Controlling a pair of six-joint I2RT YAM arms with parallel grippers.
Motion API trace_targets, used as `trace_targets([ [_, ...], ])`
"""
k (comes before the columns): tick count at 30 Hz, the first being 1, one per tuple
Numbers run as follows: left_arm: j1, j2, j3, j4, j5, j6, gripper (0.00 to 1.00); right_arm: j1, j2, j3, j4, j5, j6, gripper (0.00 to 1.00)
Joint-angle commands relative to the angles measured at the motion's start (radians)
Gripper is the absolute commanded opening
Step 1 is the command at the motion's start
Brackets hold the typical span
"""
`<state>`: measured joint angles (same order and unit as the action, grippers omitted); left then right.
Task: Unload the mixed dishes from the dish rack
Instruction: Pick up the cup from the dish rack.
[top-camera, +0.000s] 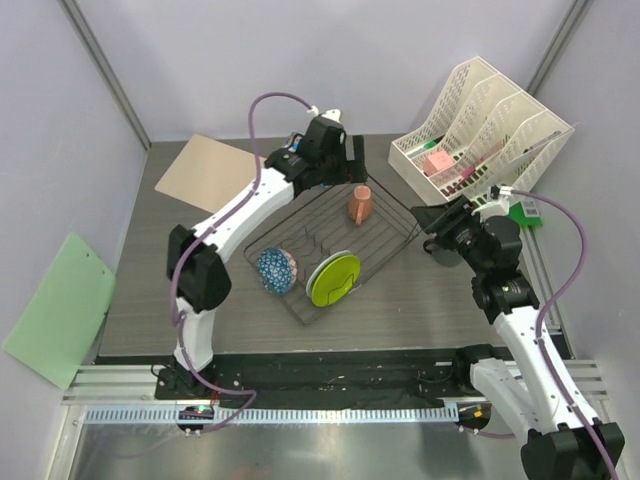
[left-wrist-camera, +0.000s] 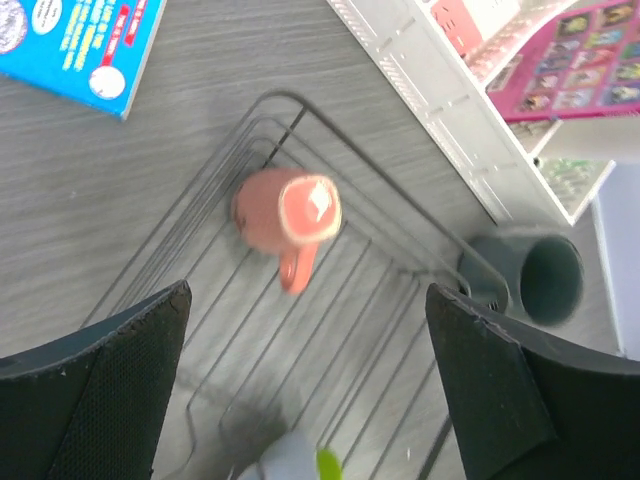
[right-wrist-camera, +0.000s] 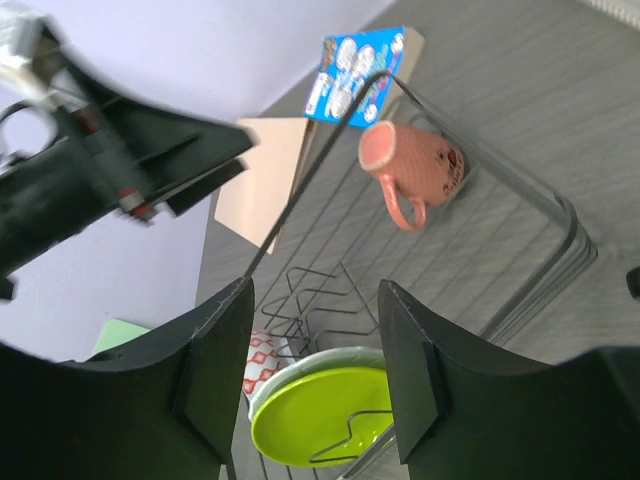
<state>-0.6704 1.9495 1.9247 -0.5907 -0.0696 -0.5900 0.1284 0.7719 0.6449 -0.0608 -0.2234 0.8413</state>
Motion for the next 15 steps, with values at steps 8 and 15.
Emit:
trace_targets([
  [8, -0.113, 0.252, 0.205, -0.101, -0.261, 0.070, 0.59, 0.069, -0.095, 0.019, 0.027, 0.110, -0.128, 0.58],
  [15, -0.126, 0.275, 0.151, -0.060, -0.320, 0.062, 0.61, 0.093, -0.086, -0.053, 0.107, 0.113, -0.113, 0.58],
])
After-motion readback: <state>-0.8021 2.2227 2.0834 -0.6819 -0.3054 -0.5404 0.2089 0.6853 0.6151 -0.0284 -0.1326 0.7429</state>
